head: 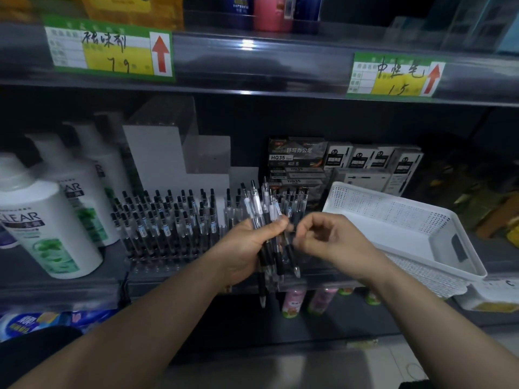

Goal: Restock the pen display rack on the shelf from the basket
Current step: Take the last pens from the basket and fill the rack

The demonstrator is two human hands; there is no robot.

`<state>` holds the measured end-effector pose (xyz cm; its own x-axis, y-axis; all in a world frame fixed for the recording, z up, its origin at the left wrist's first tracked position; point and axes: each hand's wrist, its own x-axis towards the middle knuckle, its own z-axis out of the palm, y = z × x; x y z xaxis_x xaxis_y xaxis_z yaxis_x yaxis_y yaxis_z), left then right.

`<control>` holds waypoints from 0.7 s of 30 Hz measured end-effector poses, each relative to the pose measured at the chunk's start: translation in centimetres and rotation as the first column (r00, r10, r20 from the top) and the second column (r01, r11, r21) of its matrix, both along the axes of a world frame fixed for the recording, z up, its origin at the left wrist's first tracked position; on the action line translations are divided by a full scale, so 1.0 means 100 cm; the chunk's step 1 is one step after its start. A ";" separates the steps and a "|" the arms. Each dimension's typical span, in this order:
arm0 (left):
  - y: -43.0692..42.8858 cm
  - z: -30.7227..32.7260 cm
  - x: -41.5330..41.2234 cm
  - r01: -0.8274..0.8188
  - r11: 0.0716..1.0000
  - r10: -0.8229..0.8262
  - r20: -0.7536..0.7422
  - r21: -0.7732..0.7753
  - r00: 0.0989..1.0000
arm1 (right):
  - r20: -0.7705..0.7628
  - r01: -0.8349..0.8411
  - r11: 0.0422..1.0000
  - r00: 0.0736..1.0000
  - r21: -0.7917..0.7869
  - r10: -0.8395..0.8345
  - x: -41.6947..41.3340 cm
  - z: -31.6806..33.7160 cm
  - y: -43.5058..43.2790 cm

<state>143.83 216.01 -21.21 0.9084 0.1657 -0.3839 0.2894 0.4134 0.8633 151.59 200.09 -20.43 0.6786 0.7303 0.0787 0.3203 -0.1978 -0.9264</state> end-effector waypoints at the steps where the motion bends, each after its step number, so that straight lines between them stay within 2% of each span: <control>1: -0.001 0.001 -0.001 0.026 1.000 -0.026 0.008 -0.002 1.000 | -0.026 0.035 0.998 0.999 0.042 -0.034 0.001 0.001 0.002; 3: -0.002 -0.001 -0.001 0.140 0.990 -0.141 0.079 0.023 0.987 | -0.122 0.100 0.989 0.989 0.111 -0.087 0.004 0.003 0.008; 5: -0.004 -0.006 -0.003 0.235 0.972 -0.230 0.158 -0.011 0.960 | -0.184 0.127 0.989 0.977 0.074 -0.112 0.008 0.005 0.012; 7: -0.005 -0.011 -0.004 0.286 0.958 -0.285 0.187 0.026 0.940 | -0.282 0.043 0.999 0.959 0.025 -0.034 0.008 0.004 0.015; 10: -0.004 -0.014 -0.004 0.304 0.943 -0.325 0.185 0.132 0.927 | -0.399 -0.057 0.998 0.915 0.035 0.066 0.009 0.002 0.021; 21: 0.001 -0.014 -0.007 0.335 0.940 -0.341 0.185 0.061 0.922 | -0.496 0.007 0.995 0.867 0.102 0.045 0.014 -0.002 0.023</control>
